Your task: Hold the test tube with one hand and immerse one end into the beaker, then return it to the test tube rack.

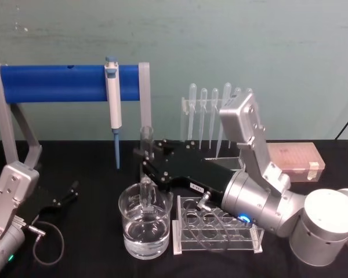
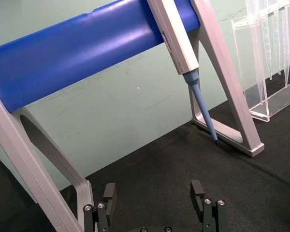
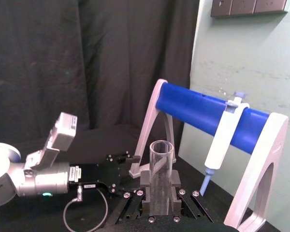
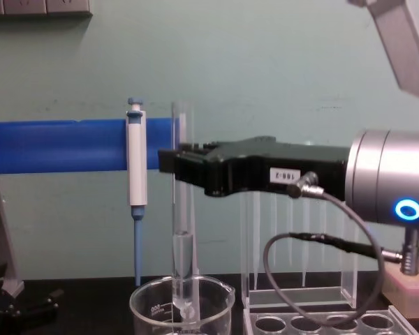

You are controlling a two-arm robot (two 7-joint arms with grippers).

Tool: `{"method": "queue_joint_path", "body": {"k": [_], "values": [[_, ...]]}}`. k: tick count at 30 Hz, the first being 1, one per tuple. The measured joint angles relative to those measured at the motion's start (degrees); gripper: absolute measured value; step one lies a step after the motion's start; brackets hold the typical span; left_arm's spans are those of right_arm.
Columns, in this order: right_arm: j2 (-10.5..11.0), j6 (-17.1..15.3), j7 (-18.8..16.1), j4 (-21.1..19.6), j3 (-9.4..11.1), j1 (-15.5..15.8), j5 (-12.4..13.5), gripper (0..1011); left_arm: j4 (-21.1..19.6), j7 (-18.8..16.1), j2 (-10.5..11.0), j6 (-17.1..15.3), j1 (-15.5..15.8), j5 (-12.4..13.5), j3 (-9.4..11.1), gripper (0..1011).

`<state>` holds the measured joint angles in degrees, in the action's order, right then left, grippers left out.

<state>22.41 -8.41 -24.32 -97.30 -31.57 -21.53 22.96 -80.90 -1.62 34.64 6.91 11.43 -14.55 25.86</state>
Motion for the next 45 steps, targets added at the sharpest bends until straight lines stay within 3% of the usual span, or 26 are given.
{"method": "queue_joint_path", "body": {"k": [30, 45], "values": [[-2.7, 4.8, -2.2, 7.3, -1.1, 1.2, -5.1, 227, 0.0, 0.0, 0.0, 0.0, 0.0, 0.0, 0.0, 1000], [-3.8, 6.0, -2.2, 9.6, -0.4, 2.3, -5.8, 227, 0.0, 0.0, 0.0, 0.0, 0.0, 0.0, 0.0, 1000]]}}
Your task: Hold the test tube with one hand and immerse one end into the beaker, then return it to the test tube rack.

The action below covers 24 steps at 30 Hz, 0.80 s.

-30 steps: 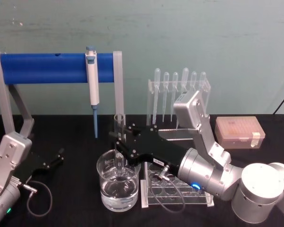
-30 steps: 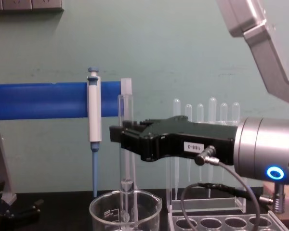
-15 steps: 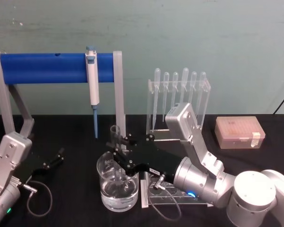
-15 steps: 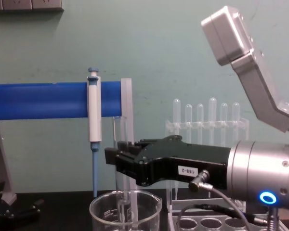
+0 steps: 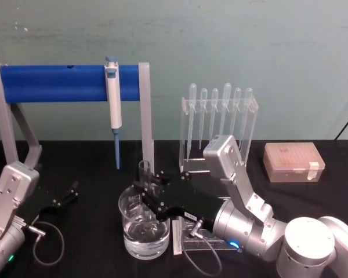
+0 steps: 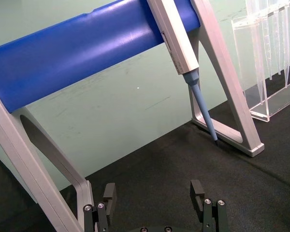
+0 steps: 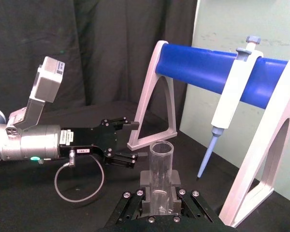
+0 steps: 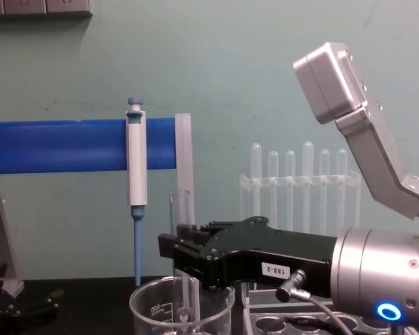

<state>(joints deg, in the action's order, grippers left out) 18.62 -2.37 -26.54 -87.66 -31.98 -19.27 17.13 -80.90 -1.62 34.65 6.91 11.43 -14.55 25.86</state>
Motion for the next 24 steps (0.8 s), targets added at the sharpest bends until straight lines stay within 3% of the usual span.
{"method": "queue_joint_path", "body": {"k": [24], "values": [[-0.9, 0.4, 0.3, 0.9, 0.8, 1.1, 0.0, 227, 0.0, 0.0, 0.0, 0.0, 0.0, 0.0, 0.0, 1000]]}}
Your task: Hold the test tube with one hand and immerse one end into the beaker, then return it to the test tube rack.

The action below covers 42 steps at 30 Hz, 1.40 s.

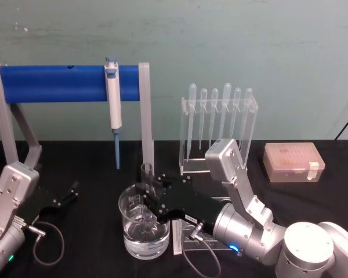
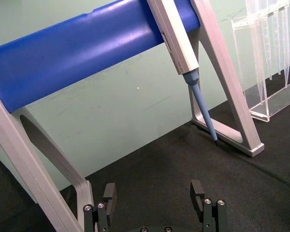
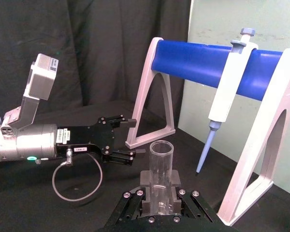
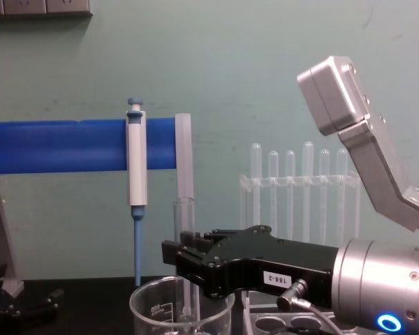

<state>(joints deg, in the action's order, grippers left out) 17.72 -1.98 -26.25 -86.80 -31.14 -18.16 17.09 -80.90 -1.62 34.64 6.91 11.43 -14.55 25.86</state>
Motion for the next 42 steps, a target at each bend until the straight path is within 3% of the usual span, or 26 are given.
{"method": "queue_joint_path", "body": {"k": [42], "values": [[0.1, -0.1, 0.0, -0.1, -0.1, -0.2, 0.0, 227, 0.0, 0.0, 0.0, 0.0, 0.0, 0.0, 0.0, 1000]]}}
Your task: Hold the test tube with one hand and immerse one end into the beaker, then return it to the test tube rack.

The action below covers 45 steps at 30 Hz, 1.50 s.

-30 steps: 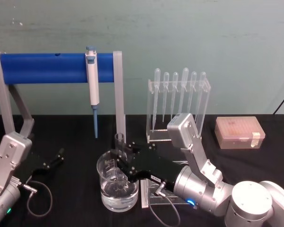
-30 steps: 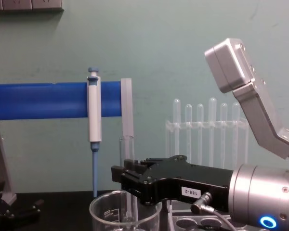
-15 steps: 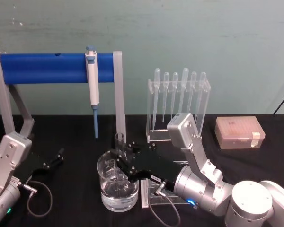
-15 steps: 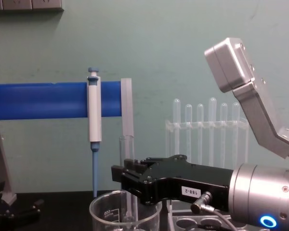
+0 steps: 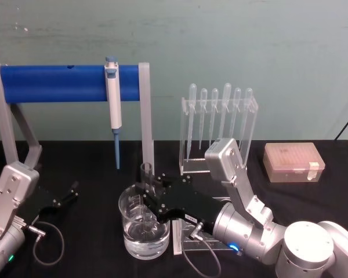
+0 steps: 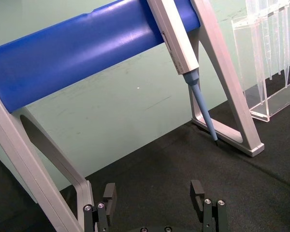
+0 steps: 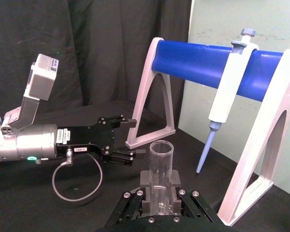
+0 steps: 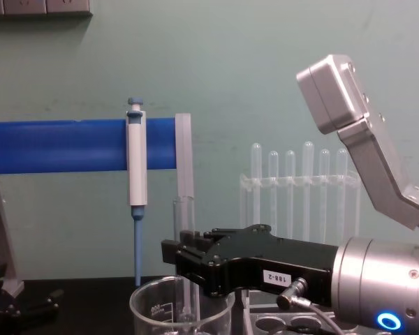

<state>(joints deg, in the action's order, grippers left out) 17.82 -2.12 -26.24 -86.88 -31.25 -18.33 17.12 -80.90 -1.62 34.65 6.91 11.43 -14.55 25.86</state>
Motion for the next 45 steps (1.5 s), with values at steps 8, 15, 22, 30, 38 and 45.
{"method": "queue_joint_path", "body": {"k": [8, 15, 22, 30, 38, 45], "values": [[0.0, 0.0, 0.0, 0.0, 0.0, 0.0, 0.0, 227, 0.0, 0.0, 0.0, 0.0, 0.0, 0.0, 0.0, 1000], [0.0, 0.0, 0.0, 0.0, 0.0, 0.0, 0.0, 227, 0.0, 0.0, 0.0, 0.0, 0.0, 0.0, 0.0, 1000], [0.0, 0.0, 0.0, 0.0, 0.0, 0.0, 0.0, 227, 0.0, 0.0, 0.0, 0.0, 0.0, 0.0, 0.0, 1000], [0.0, 0.0, 0.0, 0.0, 0.0, 0.0, 0.0, 227, 0.0, 0.0, 0.0, 0.0, 0.0, 0.0, 0.0, 1000], [0.0, 0.0, 0.0, 0.0, 0.0, 0.0, 0.0, 227, 0.0, 0.0, 0.0, 0.0, 0.0, 0.0, 0.0, 1000], [0.0, 0.0, 0.0, 0.0, 0.0, 0.0, 0.0, 227, 0.0, 0.0, 0.0, 0.0, 0.0, 0.0, 0.0, 1000]]}}
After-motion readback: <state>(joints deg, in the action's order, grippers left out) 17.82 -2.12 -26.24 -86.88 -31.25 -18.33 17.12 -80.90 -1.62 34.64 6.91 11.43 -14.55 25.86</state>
